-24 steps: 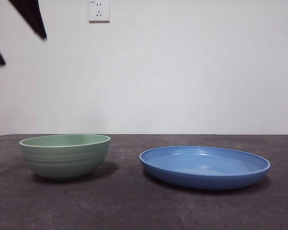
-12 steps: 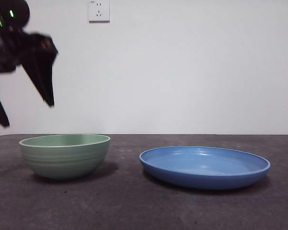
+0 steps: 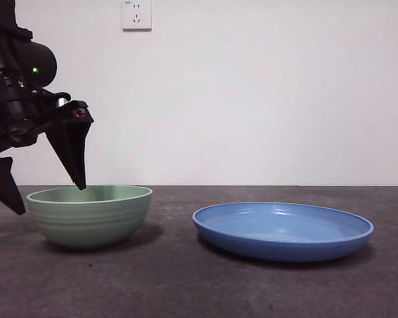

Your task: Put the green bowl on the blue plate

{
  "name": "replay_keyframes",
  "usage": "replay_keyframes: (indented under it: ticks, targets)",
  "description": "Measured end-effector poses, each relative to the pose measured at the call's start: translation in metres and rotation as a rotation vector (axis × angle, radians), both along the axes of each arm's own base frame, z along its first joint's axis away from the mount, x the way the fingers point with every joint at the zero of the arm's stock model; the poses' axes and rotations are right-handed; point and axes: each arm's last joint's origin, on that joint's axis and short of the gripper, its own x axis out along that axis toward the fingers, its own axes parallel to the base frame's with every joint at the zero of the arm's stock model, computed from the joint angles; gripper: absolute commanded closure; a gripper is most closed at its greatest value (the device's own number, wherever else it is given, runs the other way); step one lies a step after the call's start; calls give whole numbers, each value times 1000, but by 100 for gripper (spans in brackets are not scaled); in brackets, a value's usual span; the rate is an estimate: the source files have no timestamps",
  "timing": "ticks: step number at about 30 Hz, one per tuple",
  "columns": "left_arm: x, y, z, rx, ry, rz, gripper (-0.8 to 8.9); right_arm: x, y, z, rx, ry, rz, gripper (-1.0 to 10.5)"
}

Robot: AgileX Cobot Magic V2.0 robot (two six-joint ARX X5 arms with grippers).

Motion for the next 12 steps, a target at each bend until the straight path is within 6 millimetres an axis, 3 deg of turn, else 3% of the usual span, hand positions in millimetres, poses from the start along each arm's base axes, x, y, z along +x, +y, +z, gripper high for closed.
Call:
replay_keyframes:
  ticks: [5,12]
  targets:
    - [1,0,0,-4,1,19,510,0,0,0,0,0,0,402]
    - [-2,0,0,1,31,20,517,0,0,0,-2,-3,1,402]
